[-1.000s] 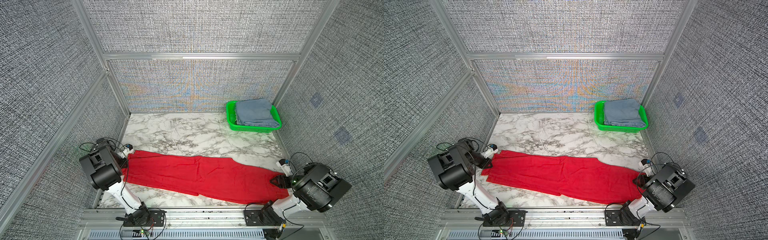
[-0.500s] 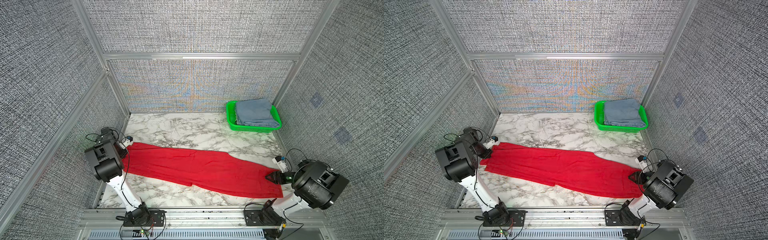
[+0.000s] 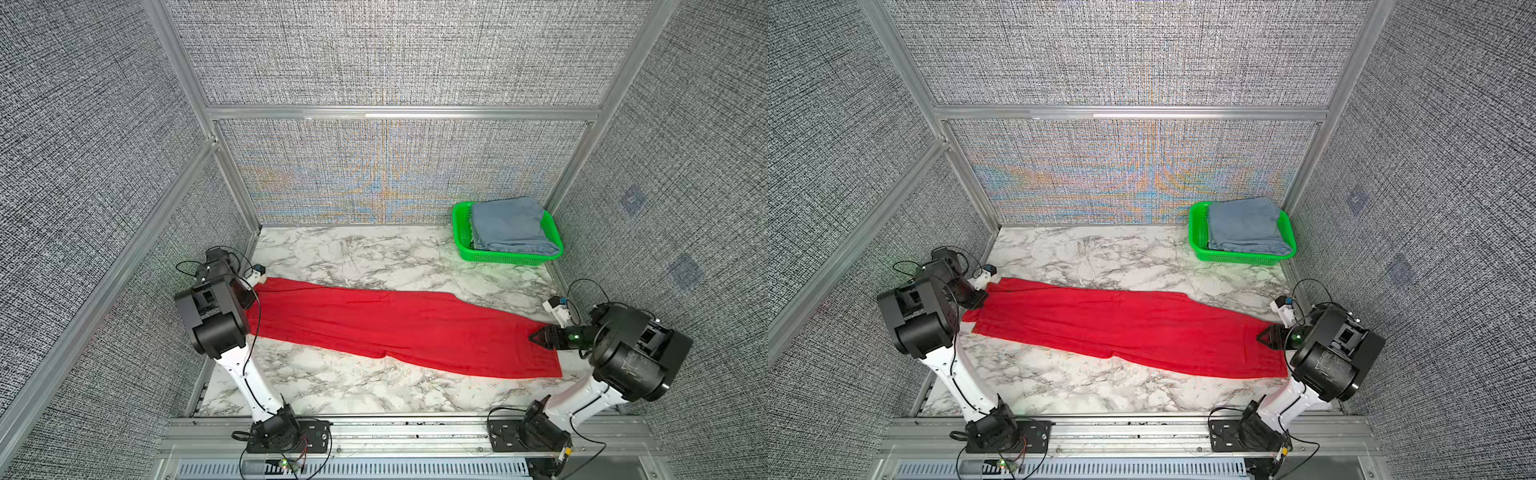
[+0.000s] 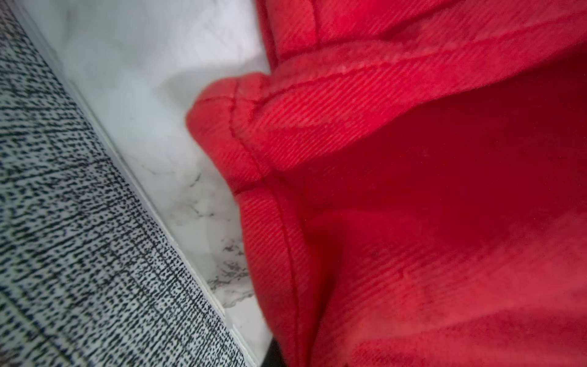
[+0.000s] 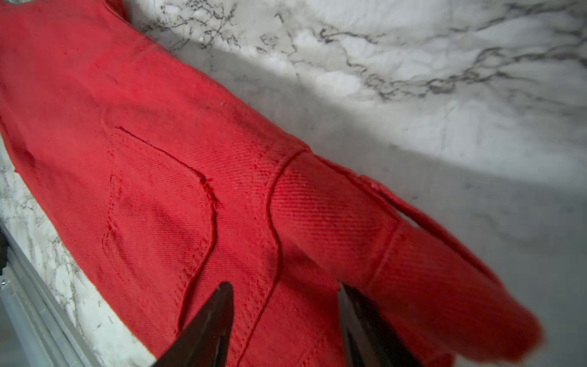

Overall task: Roll up the long pants
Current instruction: Move the long pant to the center of the board.

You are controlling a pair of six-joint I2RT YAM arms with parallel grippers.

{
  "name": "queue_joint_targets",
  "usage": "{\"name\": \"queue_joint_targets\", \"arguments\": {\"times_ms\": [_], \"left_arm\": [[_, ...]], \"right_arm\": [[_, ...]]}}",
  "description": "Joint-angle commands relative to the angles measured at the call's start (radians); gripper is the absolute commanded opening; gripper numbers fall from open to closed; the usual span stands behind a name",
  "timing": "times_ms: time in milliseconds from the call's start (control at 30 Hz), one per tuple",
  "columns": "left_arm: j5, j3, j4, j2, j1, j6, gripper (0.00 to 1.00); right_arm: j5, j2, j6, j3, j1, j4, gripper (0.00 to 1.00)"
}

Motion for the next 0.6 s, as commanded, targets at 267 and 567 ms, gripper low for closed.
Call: {"name": "queue_joint_targets", "arguments": {"times_ms": [267,567], "left_arm": [[0.033,-0.052,0.007,-0.140,0.003,0.008,0.56],[0.053,-0.124,0.003,-0.153,0.017,0.001,0.56]], "right_arm": [[0.168,-0.029,0.024,-0.007,-0.002,0.138,0.58],[0.185,-0.077,0.020,0.007,-0.002,0.128,0.59]]}}
